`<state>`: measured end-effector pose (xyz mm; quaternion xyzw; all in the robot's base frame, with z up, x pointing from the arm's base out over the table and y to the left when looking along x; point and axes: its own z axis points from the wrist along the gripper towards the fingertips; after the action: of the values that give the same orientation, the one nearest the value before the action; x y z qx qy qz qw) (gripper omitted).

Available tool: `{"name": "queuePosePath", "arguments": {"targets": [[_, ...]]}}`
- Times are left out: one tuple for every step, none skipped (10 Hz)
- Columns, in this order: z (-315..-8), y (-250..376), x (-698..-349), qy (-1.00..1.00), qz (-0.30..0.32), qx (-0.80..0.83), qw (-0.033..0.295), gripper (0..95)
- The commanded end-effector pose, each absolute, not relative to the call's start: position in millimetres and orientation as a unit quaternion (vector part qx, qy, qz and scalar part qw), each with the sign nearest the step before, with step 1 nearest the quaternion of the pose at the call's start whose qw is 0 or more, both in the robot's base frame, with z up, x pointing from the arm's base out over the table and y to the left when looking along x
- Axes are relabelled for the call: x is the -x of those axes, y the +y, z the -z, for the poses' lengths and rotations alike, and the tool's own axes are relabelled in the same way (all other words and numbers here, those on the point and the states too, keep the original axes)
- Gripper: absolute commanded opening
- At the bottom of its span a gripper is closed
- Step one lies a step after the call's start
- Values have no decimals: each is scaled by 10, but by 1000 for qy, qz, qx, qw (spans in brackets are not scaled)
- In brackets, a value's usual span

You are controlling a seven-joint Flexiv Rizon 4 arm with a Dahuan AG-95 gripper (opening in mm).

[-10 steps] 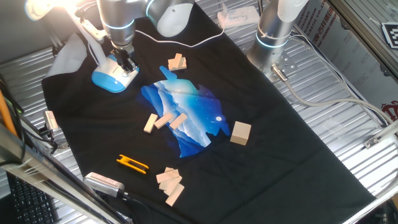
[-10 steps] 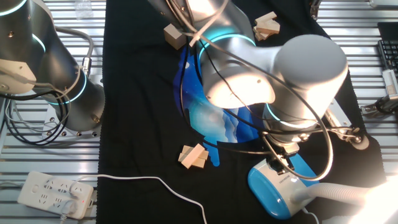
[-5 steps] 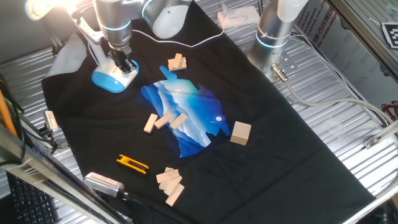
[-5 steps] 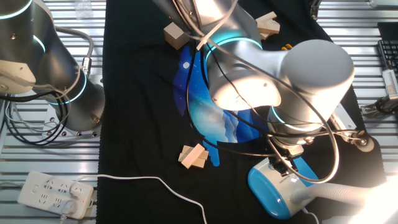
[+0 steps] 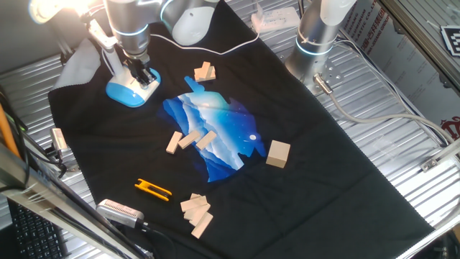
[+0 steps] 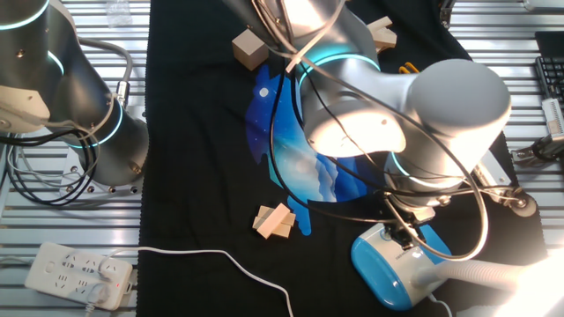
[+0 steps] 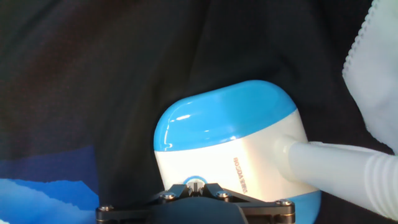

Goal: Turn off the desk lamp by pressing the button

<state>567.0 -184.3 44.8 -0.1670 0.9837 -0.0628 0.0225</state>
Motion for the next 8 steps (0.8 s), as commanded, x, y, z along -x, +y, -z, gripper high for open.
{"name": "queuePosePath", "arguments": {"targets": [[-455, -1838, -5669, 984, 62, 168, 22, 0], [-455, -1839, -5669, 984, 61, 168, 21, 0], [-455, -1839, -5670, 984, 61, 168, 21, 0], [-454, -1840, -5671, 984, 61, 168, 21, 0], [-447, -1846, -5676, 984, 60, 169, 20, 0], [-442, -1851, -5681, 984, 59, 169, 20, 0], [-438, -1854, -5684, 984, 58, 169, 20, 0], [-437, -1855, -5684, 984, 58, 169, 20, 0]]}}
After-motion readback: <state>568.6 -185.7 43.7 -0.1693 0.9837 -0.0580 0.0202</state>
